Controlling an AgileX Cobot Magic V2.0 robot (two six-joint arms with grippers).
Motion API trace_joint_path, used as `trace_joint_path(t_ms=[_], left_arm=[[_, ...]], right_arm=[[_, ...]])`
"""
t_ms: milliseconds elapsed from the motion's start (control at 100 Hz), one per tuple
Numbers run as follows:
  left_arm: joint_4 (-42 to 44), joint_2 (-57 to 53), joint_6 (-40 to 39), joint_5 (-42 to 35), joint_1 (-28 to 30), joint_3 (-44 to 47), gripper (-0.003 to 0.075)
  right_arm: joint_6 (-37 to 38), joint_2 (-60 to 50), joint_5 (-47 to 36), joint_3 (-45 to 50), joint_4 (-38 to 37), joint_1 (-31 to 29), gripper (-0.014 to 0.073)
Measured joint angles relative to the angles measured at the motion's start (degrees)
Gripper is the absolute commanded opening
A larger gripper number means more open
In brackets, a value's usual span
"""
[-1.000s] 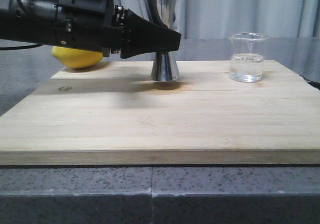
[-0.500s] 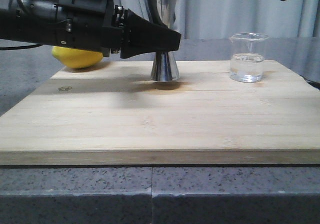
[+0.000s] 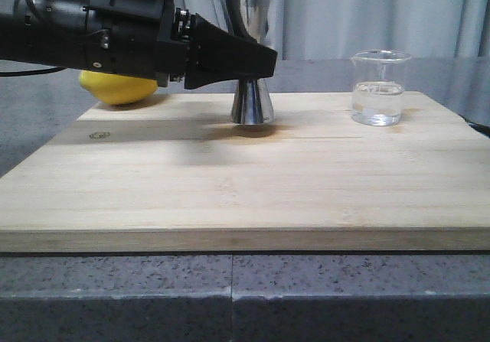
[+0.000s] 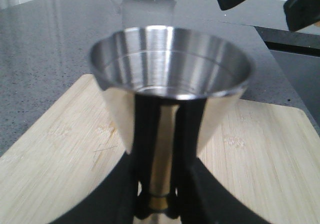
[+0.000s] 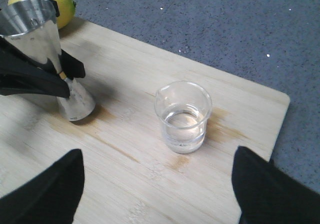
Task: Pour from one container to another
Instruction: 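Move the right gripper toward the glass beaker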
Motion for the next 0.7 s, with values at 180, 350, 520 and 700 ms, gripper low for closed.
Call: trace_joint_path(t_ms=[180,350,520,700], left_arm=[[0.0,0.0,0.0,0.0,0.0,0.0,0.0094],[0.0,0.0,0.0,0.0,0.0,0.0,0.0094],[0.0,0.0,0.0,0.0,0.0,0.0,0.0094],[0.03,0.0,0.0,0.0,0.0,0.0,0.0094]], right_arm=[[0.0,0.0,0.21,0.0,0.83,0.0,0.0561],[0.3,-0.65,-4.32,1.98,0.62,0.93,0.0561],[9.28,-1.18,-13.05,5.58,-7.85,6.14,0.0561],[22.36,-1.18,-22.49,9.11,-20.15,12.15,0.0561]])
